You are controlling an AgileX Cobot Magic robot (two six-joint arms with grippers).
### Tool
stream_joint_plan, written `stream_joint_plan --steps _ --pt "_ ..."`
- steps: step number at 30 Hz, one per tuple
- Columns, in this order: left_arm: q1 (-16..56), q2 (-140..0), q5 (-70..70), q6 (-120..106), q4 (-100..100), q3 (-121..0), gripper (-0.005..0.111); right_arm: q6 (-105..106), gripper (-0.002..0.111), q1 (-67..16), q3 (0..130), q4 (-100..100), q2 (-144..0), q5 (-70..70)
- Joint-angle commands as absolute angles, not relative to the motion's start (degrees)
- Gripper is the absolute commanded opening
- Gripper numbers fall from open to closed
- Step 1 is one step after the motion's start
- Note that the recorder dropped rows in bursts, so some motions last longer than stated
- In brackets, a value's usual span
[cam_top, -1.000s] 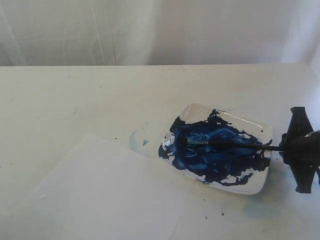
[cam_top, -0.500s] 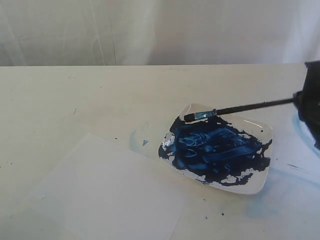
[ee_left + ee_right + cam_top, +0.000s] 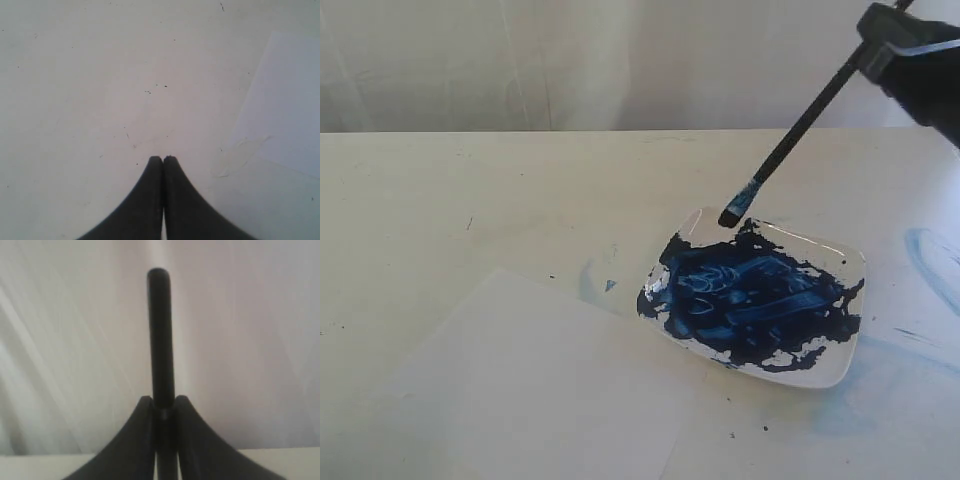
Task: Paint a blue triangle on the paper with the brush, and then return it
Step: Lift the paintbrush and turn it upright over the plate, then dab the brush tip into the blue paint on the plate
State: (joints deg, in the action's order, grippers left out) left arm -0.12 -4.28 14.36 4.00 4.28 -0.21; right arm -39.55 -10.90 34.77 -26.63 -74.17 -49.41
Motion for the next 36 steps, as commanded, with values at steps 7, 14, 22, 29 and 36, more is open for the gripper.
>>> stream_joint_plan --steps 7,14,22,29,36 --pt "0.2 -4.7 14.4 4.1 4.4 0.0 0.000 -39.0 0.000 -10.9 34.7 -42.2 -74.0 -36.4" --pt "0.2 -4.7 14.4 4.1 4.4 0.0 0.000 -39.2 0.000 -10.9 34.7 -42.3 -75.6 -36.0" --pt "0.2 -4.7 14.4 4.1 4.4 0.0 0.000 -41.9 0.000 -10.9 34.7 -42.3 -77.9 -37.3" --pt "0.2 -4.7 14.4 4.1 4.4 0.0 0.000 -45.5 0.000 -10.9 34.7 -44.6 -79.7 -41.5" --pt "0.2 -4.7 14.4 4.1 4.4 0.0 0.000 -45.6 0.000 -10.9 34.7 -45.8 -79.6 -47.3"
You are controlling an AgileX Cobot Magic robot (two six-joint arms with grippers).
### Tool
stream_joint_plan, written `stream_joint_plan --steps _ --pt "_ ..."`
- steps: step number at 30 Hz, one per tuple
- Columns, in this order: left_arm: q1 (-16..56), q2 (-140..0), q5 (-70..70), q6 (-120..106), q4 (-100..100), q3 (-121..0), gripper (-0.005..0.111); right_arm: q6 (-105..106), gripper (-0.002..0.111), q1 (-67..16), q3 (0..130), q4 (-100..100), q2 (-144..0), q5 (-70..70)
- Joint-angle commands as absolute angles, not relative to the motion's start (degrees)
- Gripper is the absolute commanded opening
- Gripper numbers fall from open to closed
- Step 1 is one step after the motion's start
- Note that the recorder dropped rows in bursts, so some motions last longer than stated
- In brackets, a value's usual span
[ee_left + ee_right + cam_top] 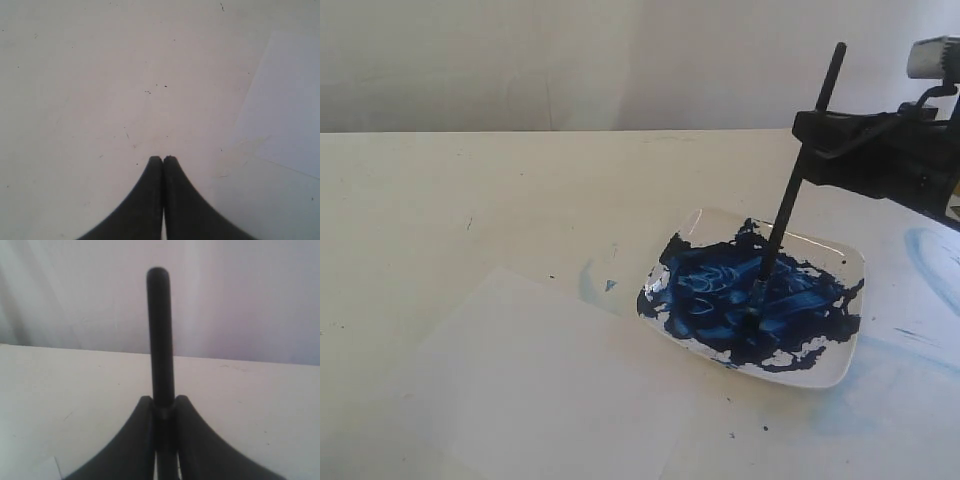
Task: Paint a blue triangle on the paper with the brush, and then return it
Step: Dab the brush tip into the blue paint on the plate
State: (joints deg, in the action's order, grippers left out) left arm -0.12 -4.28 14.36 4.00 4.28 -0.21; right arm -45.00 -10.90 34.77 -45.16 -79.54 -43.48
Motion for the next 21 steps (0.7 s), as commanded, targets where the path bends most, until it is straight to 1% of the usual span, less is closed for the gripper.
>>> stream_joint_plan --steps 1,21 --pt "0.2 -4.7 14.4 4.1 4.4 0.0 0.000 -46.1 0.000 -10.9 34.7 -45.9 -79.6 -47.6" --pt "0.2 -4.7 14.4 4.1 4.4 0.0 0.000 -46.3 0.000 -10.9 34.7 -46.5 -79.6 -34.8"
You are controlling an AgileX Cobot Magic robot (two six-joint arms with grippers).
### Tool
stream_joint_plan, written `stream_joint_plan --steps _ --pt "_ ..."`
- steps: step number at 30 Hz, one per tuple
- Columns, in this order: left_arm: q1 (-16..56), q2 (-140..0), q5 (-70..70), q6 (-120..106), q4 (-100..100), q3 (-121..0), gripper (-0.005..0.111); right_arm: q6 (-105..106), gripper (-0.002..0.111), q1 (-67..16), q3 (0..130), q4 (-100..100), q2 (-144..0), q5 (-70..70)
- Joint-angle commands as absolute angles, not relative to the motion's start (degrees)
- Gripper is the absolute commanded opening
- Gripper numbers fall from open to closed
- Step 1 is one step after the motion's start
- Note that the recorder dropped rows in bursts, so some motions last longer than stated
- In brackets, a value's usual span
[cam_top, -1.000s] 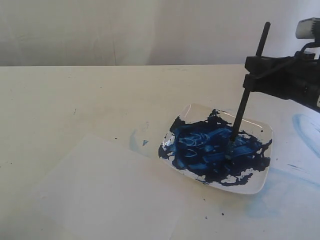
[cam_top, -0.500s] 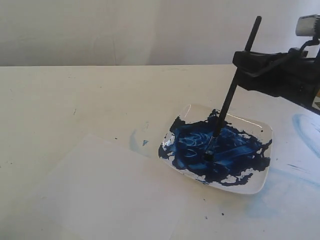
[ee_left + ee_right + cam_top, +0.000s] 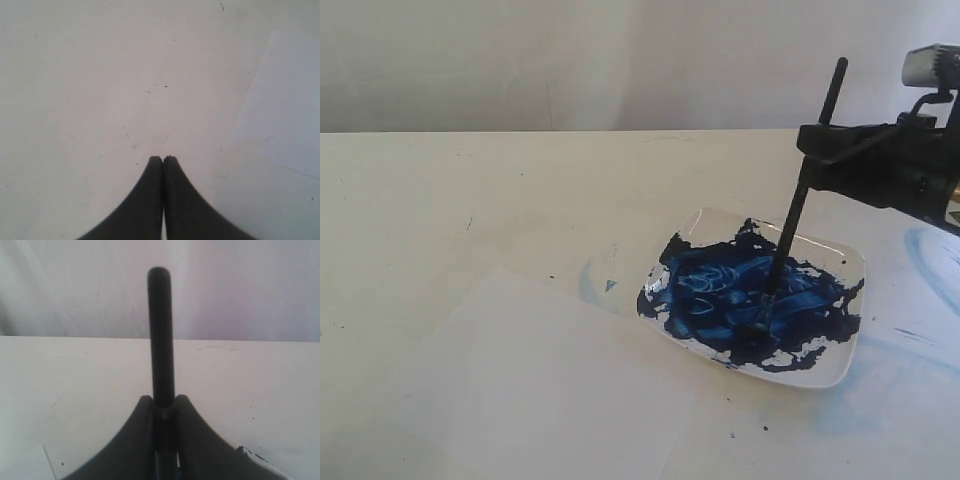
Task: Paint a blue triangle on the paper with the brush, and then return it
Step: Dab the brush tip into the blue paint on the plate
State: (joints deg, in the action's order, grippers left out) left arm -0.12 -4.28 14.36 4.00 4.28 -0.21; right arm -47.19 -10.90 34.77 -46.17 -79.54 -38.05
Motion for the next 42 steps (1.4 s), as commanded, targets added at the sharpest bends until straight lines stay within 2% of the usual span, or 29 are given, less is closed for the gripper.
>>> stream_joint_plan --steps 1,25,42 --pt "0.2 -4.7 14.4 4.1 4.4 0.0 0.000 -46.1 0.000 -10.9 34.7 -46.5 -79.6 -34.4" --pt "0.2 -4.7 14.4 4.1 4.4 0.0 0.000 -38.7 0.000 -10.8 36.1 -40.3 -78.4 -35.7" --pt "0.2 -4.7 14.4 4.1 4.4 0.0 0.000 -37.8 0.000 -10.9 37.0 -49.1 -75.9 -30.1"
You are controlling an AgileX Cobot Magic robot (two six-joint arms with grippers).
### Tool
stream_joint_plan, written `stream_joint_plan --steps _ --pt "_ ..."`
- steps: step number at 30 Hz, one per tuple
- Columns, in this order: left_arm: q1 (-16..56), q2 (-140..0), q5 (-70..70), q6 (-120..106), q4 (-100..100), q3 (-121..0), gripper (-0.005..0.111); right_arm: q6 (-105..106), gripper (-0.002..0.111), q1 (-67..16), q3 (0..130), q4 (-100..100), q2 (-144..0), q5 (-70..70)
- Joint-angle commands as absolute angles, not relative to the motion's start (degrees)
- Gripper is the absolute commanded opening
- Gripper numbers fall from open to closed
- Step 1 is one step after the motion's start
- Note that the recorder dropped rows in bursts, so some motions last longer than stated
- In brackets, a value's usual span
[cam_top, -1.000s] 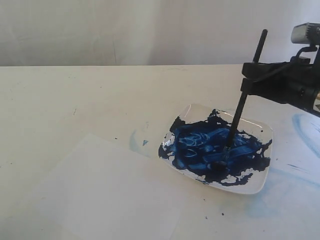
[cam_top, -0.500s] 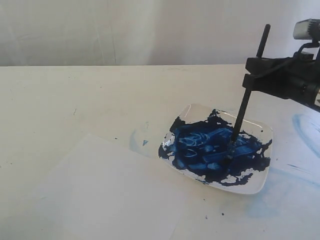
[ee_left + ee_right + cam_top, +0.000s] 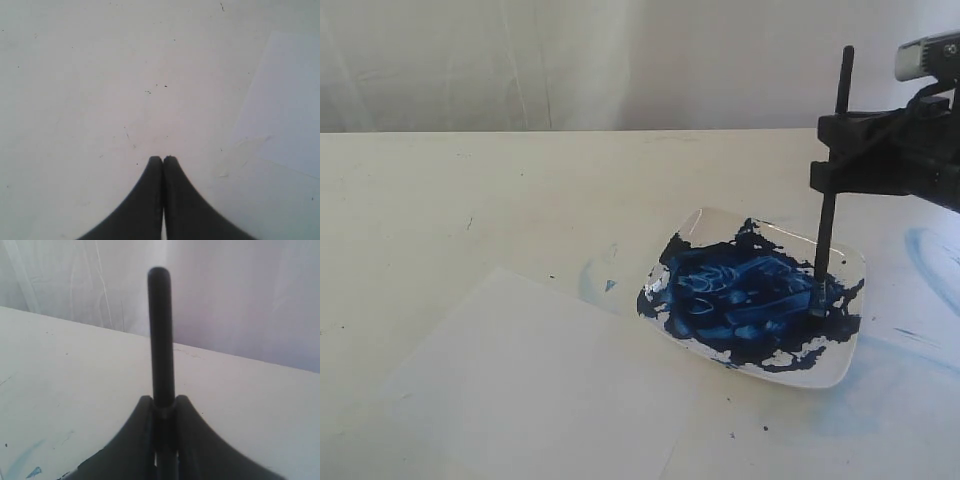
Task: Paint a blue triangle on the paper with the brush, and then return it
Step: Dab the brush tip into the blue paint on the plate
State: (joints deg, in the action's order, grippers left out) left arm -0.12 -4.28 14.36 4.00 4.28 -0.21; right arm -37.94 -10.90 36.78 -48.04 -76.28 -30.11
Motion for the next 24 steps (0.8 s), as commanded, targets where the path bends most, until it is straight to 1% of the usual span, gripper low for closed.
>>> stream_joint_plan --steps 1,19,24 --pt "0.2 -4.7 14.4 4.1 4.4 0.0 0.000 -38.5 0.000 -10.9 37.0 -49.1 -75.9 -30.1" --pt "0.2 -4.7 14.4 4.1 4.4 0.0 0.000 -44.0 0.000 -10.9 36.7 -49.1 -76.1 -34.9" --pt "0.2 -4.7 14.4 4.1 4.4 0.0 0.000 -44.1 0.000 -10.9 36.7 -44.6 -75.2 -39.8"
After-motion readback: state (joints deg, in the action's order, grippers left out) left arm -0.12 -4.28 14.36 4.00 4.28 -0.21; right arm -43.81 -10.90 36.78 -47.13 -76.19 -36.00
